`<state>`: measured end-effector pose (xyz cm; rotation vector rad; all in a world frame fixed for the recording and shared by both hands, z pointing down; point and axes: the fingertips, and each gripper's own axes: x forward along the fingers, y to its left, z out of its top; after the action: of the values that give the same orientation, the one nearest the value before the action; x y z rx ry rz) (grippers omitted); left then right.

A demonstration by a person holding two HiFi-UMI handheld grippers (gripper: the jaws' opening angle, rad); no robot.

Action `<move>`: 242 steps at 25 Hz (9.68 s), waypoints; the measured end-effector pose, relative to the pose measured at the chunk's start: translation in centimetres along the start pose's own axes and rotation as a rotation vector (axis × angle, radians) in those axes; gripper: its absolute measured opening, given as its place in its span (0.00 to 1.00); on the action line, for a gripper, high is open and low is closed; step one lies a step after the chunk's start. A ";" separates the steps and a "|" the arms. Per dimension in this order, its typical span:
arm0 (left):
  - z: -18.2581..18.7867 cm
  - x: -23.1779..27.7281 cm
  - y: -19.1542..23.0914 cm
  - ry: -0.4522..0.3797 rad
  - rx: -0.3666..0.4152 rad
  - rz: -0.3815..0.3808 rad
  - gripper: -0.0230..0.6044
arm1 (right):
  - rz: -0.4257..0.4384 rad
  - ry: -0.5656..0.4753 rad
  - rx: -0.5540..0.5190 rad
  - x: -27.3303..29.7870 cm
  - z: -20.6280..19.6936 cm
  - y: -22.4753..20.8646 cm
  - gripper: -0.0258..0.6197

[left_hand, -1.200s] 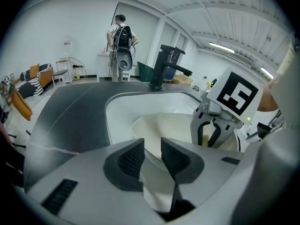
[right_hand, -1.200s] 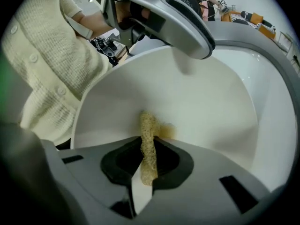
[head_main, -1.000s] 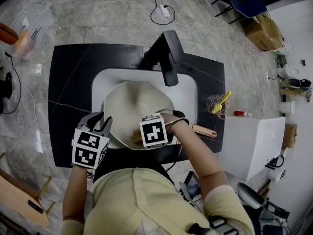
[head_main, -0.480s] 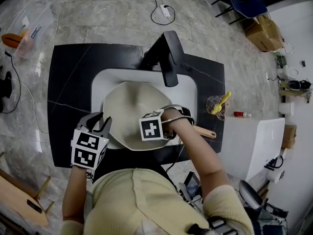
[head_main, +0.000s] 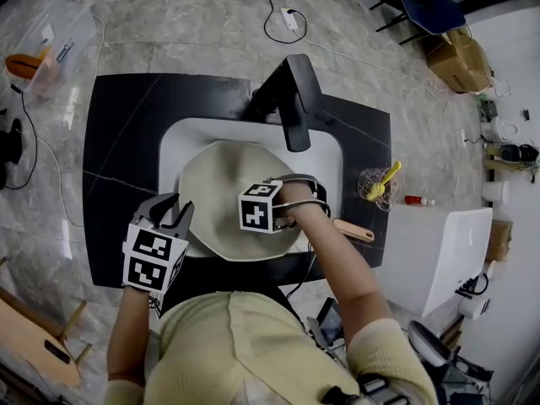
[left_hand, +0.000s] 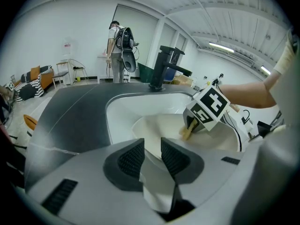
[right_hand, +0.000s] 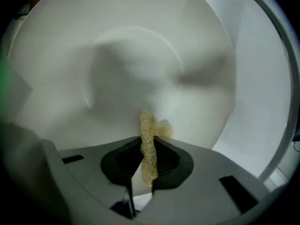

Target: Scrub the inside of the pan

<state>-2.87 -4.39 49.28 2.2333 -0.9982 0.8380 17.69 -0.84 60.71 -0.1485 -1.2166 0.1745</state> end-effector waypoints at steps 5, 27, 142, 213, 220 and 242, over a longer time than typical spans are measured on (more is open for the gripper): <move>-0.1 0.1 0.0 0.002 -0.004 -0.002 0.21 | -0.025 -0.031 0.080 0.4 0.8 -1.4 0.14; 0.0 0.2 -0.1 0.001 -0.005 0.002 0.21 | -0.159 -0.396 0.259 -1.4 8.4 -5.3 0.14; -0.3 0.3 -0.1 0.003 0.015 0.009 0.21 | 0.174 -0.520 0.271 -4.4 10.3 2.1 0.14; 7.4 -10.3 -4.2 -0.396 -0.241 -0.151 0.08 | -0.436 -1.262 0.714 -23.8 -0.1 5.4 0.13; 8.0 -10.2 -4.9 -0.404 -0.114 -0.078 0.08 | -0.423 -1.322 0.764 -24.2 -0.4 5.5 0.13; 7.1 -9.9 -4.3 -0.293 0.165 0.106 0.08 | -0.375 -1.353 0.830 -23.4 -0.2 5.5 0.13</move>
<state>-2.53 -2.36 36.52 2.5145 -1.2296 0.6692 9.70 -0.47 38.08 1.0844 -2.3486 0.4700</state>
